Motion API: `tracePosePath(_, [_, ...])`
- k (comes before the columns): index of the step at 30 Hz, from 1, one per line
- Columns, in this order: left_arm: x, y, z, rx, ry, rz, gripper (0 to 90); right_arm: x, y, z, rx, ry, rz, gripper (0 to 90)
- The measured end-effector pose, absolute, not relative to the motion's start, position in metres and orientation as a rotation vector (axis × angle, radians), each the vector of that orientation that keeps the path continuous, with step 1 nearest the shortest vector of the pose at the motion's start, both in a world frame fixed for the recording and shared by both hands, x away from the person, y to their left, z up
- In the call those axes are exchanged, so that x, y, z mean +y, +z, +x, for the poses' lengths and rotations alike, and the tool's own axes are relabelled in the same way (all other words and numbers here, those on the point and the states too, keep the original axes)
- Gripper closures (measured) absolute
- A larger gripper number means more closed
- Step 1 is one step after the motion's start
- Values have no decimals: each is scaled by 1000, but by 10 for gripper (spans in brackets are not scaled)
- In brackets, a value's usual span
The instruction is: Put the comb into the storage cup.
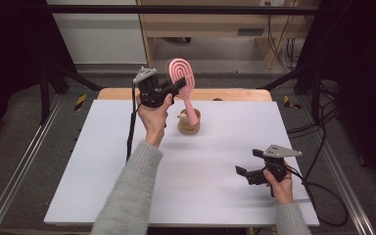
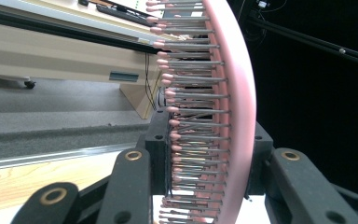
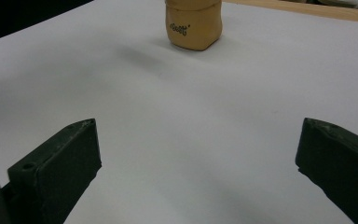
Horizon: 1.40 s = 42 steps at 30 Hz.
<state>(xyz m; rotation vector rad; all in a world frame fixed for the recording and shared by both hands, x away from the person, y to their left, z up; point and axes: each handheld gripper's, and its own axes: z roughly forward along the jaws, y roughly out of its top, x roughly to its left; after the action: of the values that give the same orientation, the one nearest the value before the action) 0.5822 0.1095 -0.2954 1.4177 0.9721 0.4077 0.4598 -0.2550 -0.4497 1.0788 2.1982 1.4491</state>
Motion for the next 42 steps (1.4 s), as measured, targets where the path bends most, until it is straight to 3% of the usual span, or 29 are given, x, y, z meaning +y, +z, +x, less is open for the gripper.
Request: tracePosePath(42, [101,-314,624,1037,458,1415,630,-255,-450,460,2194,1456,1077,4])
